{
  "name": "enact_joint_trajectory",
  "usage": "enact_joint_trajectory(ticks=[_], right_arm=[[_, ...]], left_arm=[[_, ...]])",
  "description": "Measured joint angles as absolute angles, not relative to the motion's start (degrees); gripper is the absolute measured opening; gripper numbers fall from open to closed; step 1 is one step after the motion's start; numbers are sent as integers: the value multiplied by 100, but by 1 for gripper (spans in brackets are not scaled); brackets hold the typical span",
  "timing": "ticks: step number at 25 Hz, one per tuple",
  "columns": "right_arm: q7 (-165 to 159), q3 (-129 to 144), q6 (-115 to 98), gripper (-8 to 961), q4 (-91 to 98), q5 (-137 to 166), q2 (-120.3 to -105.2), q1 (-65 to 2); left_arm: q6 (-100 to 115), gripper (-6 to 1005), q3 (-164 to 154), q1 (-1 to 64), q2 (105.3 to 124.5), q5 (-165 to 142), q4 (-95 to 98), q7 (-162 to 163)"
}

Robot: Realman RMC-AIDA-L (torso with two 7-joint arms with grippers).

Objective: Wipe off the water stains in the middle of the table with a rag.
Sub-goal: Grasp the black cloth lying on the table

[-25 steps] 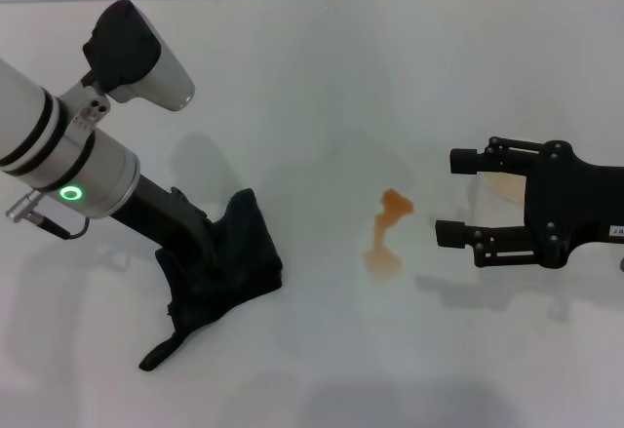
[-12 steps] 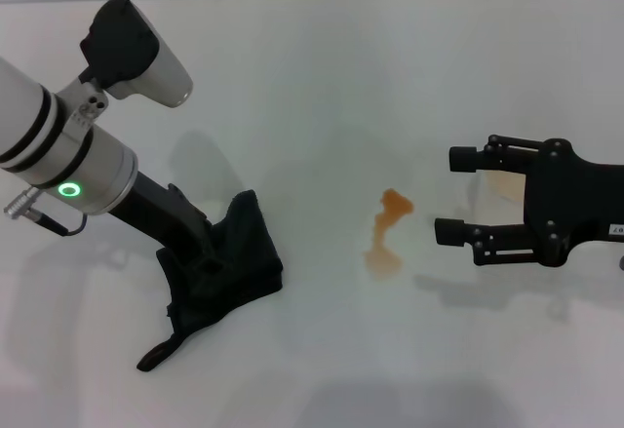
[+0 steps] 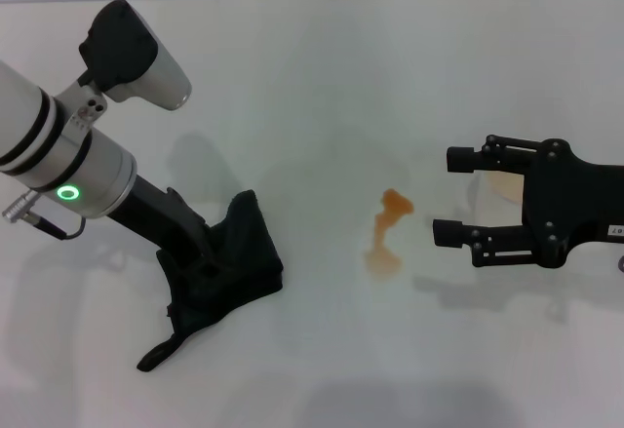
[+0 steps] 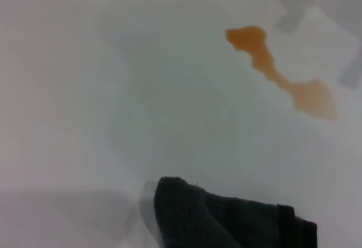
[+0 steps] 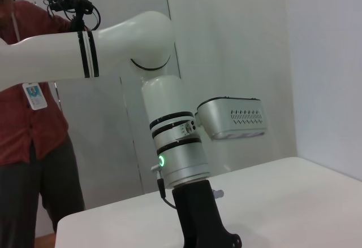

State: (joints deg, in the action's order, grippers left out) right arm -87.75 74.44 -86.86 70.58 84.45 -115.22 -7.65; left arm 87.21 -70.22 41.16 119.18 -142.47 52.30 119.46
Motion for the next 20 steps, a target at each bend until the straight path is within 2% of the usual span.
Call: enact_joint_trajectory(ticks=[6, 20], right_arm=[[-8771, 7444, -8738, 832, 7058, 8445, -11522, -751], [-8771, 7444, -8763, 832, 7069, 8437, -11522, -719]], left_arm=[[8725, 402, -7002, 4104, 11921, -14256, 5220, 11968], [8742, 210, -7023, 4146, 11918, -14256, 5106, 11949]])
